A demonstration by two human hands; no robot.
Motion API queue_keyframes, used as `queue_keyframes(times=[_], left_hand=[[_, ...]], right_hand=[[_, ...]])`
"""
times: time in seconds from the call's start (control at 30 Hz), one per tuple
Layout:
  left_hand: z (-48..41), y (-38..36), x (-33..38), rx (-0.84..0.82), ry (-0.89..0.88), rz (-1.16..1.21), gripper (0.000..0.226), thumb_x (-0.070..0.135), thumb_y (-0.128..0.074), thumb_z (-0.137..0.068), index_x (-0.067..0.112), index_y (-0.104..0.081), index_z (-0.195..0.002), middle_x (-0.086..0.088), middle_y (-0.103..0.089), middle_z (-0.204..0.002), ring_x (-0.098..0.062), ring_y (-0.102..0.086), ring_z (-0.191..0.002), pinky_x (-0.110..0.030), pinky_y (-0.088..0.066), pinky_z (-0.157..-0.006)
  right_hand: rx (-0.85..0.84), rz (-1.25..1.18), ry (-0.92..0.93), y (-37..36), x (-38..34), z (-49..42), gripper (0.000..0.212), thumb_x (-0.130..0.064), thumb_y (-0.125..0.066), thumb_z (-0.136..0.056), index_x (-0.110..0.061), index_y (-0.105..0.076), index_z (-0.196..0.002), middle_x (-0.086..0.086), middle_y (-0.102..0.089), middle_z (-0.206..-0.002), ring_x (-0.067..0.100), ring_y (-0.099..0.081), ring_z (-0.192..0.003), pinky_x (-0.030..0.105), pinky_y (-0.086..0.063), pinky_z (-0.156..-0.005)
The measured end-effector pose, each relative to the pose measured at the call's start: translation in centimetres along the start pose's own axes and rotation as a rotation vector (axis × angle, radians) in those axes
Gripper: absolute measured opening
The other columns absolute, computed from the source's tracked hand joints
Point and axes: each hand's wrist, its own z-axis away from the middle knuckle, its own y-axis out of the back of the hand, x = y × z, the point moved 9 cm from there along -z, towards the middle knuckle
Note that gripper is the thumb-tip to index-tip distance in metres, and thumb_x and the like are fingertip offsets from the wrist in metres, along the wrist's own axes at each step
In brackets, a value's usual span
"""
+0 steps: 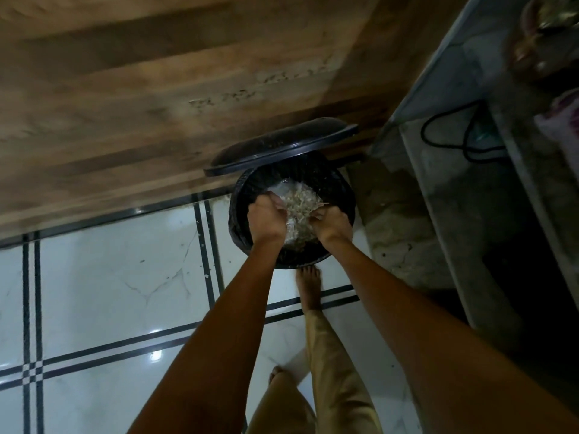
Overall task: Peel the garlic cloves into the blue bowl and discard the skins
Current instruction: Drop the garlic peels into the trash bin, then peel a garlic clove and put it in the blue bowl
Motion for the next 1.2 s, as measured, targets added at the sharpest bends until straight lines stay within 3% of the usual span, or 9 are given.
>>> queue_keyframes(times=[0.13, 0.2, 0.3, 0.4, 0.5, 0.6, 0.77, 1.03, 1.2], left_hand=[[0.4, -0.3, 1.4, -0.045, -0.089, -0.057, 0.011, -0.001, -0.059, -0.080, 0.009, -0.061, -0.075, -0.014, -0.066, -0.092, -0.026, -0.062, -0.088, -0.029, -0.047, -0.081], [0.2, -3.1, 0.5, -0.325, -0.074, -0.214, 0.025, 0.001, -0.062, -0.080, 0.013, -0.067, -0.101, -0.014, -0.063, -0.114, -0.028, -0.058, -0.111, -0.028, -0.043, -0.098], [2.1, -5.0, -1.6, -0.687, 0.051, -0.307, 0.081, 0.017, -0.076, -0.075, 0.017, -0.035, -0.144, -0.009, -0.037, -0.146, -0.029, -0.035, -0.135, -0.037, -0.031, -0.111], [4.6, -2.1, 0.7, -0.645, 0.030, -0.140, 0.057, 0.013, -0.071, -0.083, 0.006, -0.049, -0.134, -0.012, -0.050, -0.137, -0.027, -0.048, -0.124, -0.028, -0.039, -0.103], [9.3, 2.4, 5.8, -0.597, -0.009, -0.016, 0.035, 0.005, -0.064, -0.087, -0.001, -0.059, -0.121, -0.017, -0.062, -0.121, -0.026, -0.058, -0.112, -0.020, -0.043, -0.084], [14.9, 7.6, 14.3, -0.463, -0.193, 0.100, 0.016, 0.003, -0.061, -0.087, 0.010, -0.068, -0.100, -0.015, -0.069, -0.105, -0.020, -0.064, -0.094, -0.021, -0.045, -0.073], [31.9, 10.3, 31.2, -0.535, -0.501, 0.266, 0.015, 0.006, -0.062, -0.088, 0.018, -0.068, -0.094, 0.002, -0.068, -0.082, -0.009, -0.063, -0.076, -0.017, -0.046, -0.067], [70.6, -6.7, 36.2, -1.271, -0.816, -0.052, 0.029, -0.016, -0.044, -0.087, -0.004, -0.066, -0.101, -0.014, -0.067, -0.093, 0.001, -0.061, -0.062, -0.020, -0.052, -0.064], [83.4, -11.3, 34.5, -1.095, -1.255, -0.295, 0.032, -0.003, -0.056, -0.081, 0.003, -0.069, -0.110, -0.016, -0.068, -0.110, -0.025, -0.062, -0.101, -0.027, -0.042, -0.090]], right_hand=[[0.173, 0.015, 0.083, 2.1, -0.8, 0.8, 0.027, -0.029, -0.064, -0.084, -0.008, -0.068, -0.102, 0.014, -0.064, -0.112, 0.031, -0.059, -0.106, 0.036, -0.049, -0.085], [0.099, 0.195, 0.130, 1.4, -0.9, 0.5, 0.048, -0.030, -0.064, -0.084, -0.013, -0.052, -0.128, 0.011, -0.041, -0.142, 0.029, -0.037, -0.131, 0.044, -0.036, -0.104], [-0.207, 0.366, 0.070, -0.6, 0.3, 0.7, 0.072, -0.037, -0.052, -0.092, -0.027, -0.009, -0.149, 0.006, 0.005, -0.157, 0.026, -0.001, -0.144, 0.046, -0.011, -0.116], [-0.353, -0.029, -0.083, 0.2, 0.4, 3.3, 0.053, -0.027, -0.046, -0.096, -0.010, -0.031, -0.144, 0.014, -0.030, -0.149, 0.030, -0.033, -0.134, 0.036, -0.029, -0.111], [-0.265, -0.433, -0.140, 5.9, -0.5, 8.9, 0.022, -0.005, -0.052, -0.090, 0.002, -0.065, -0.106, 0.019, -0.057, -0.124, 0.031, -0.054, -0.110, 0.037, -0.042, -0.099], [-0.067, -0.704, -0.003, 15.5, -1.9, 17.1, 0.018, -0.003, -0.054, -0.089, 0.002, -0.067, -0.101, 0.011, -0.063, -0.105, 0.027, -0.058, -0.102, 0.041, -0.044, -0.097], [0.399, -0.928, 0.201, 34.3, 3.2, 36.4, 0.021, -0.019, -0.057, -0.092, -0.015, -0.064, -0.111, -0.009, -0.068, -0.104, -0.001, -0.062, -0.096, 0.015, -0.049, -0.084], [1.181, -0.724, -0.360, 45.3, 31.7, 61.9, 0.025, -0.004, -0.053, -0.088, -0.009, -0.065, -0.109, 0.008, -0.064, -0.114, 0.021, -0.057, -0.107, 0.019, -0.036, -0.089], [1.391, -0.502, -0.552, 45.1, 44.8, 75.2, 0.032, 0.004, -0.055, -0.082, -0.005, -0.064, -0.111, 0.012, -0.059, -0.118, 0.028, -0.051, -0.114, 0.023, -0.031, -0.095]])
